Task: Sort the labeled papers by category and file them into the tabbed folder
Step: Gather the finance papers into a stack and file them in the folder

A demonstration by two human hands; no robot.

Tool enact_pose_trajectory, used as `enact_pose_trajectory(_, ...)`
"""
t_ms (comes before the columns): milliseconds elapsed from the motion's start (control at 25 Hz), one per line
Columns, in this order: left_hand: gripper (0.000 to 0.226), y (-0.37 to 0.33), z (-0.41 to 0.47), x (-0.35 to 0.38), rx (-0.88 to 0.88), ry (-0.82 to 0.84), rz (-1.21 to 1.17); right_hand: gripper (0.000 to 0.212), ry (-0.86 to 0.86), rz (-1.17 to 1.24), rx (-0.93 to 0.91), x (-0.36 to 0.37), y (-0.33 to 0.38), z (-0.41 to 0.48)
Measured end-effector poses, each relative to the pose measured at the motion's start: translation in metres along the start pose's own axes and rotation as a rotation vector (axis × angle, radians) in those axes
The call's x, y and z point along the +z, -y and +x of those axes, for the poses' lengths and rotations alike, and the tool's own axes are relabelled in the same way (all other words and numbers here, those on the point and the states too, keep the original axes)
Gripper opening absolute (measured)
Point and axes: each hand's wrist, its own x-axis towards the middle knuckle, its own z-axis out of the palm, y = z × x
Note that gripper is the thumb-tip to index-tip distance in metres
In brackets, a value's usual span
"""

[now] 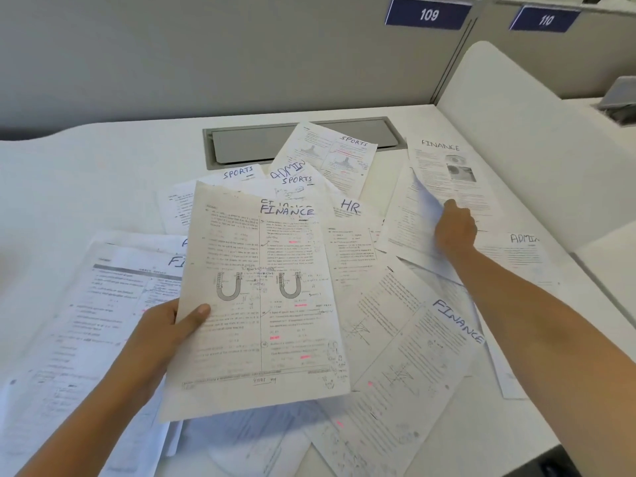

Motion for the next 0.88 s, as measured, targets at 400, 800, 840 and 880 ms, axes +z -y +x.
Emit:
enact_pose_trajectory(400,0.017,0.021,-0.003,-0.001,-0.001,-0.003,0.014,0.036,-0.383,0.556,-0.413,-0.013,0.064,-0.127)
enact_pose_trajectory(800,0.037,0.03,-0.003,0.008,-0.052,-0.045,-0.081,0.037,-0.132,0.651,-0.885,0.004,0.119,-0.3)
enact_pose_trajectory(840,0.039,0.031,-0.004,0.009,-0.039,-0.038,-0.108,0.035,-0.132,0.648,-0.92,0.006,0.121,-0.309)
enact_pose_trajectory(880,0.039,0.031,-0.005,0.01,-0.037,-0.031,-0.13,0.035,-0.124,0.644,-0.949,0.007,0.123,-0.315)
